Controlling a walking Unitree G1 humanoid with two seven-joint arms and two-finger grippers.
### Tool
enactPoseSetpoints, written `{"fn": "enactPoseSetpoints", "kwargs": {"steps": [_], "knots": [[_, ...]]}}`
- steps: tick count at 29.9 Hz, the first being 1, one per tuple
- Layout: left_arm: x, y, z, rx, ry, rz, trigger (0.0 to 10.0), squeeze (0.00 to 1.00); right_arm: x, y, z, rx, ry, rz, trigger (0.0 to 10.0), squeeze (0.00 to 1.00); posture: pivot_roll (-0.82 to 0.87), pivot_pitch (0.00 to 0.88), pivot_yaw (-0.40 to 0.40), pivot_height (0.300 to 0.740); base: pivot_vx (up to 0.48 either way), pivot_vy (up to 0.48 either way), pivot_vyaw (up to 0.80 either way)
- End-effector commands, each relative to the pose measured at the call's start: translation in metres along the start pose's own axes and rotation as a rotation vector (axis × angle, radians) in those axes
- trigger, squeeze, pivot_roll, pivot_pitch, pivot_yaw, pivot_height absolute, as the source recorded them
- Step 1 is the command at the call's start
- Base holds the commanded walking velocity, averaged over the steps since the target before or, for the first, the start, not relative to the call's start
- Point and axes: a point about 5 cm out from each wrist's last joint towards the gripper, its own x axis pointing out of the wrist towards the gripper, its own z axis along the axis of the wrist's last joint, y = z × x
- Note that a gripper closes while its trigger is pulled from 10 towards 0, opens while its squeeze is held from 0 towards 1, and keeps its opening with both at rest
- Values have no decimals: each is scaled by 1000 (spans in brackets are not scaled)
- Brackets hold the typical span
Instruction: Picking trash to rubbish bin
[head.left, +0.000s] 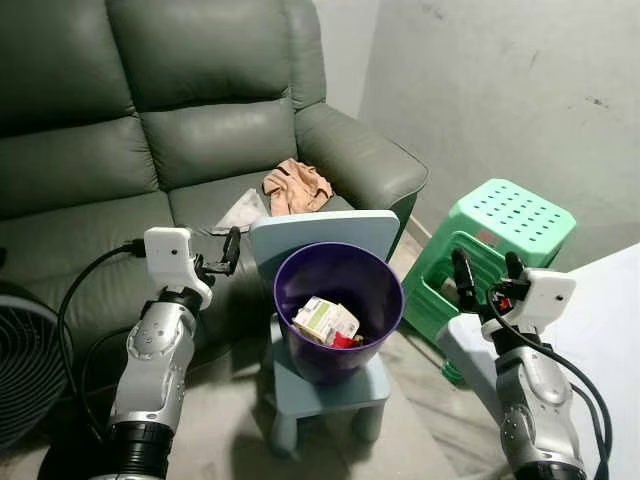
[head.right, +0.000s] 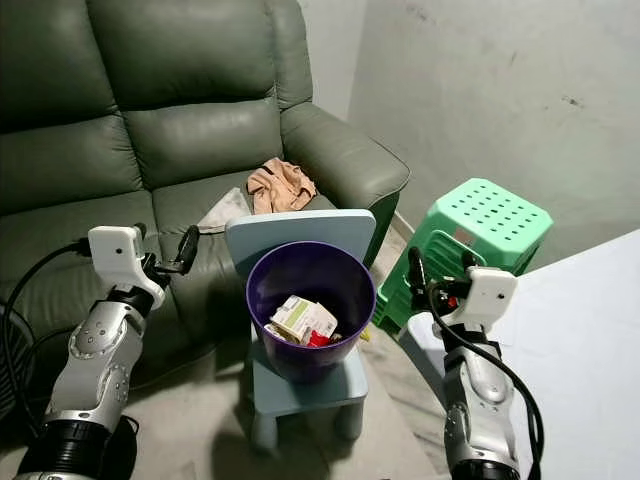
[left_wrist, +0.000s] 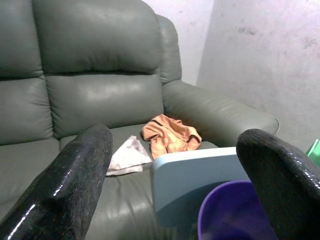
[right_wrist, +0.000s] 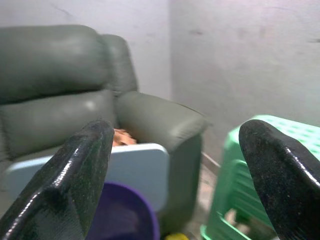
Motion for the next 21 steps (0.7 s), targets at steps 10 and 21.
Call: {"fn": "enactPoseSetpoints", "kwargs": {"steps": [10,21], "knots": [[10,-8,5,3,-40,-23,10000,0,-1,-5,5,-36,29,-27,10000,0,-38,0,-60,740,0,0,-775],[9,-8,5,1,-51,-24,10000,0,-1,0,4,-44,46,-19,10000,0,-31,0,-68,740,0,0,-771]]}}
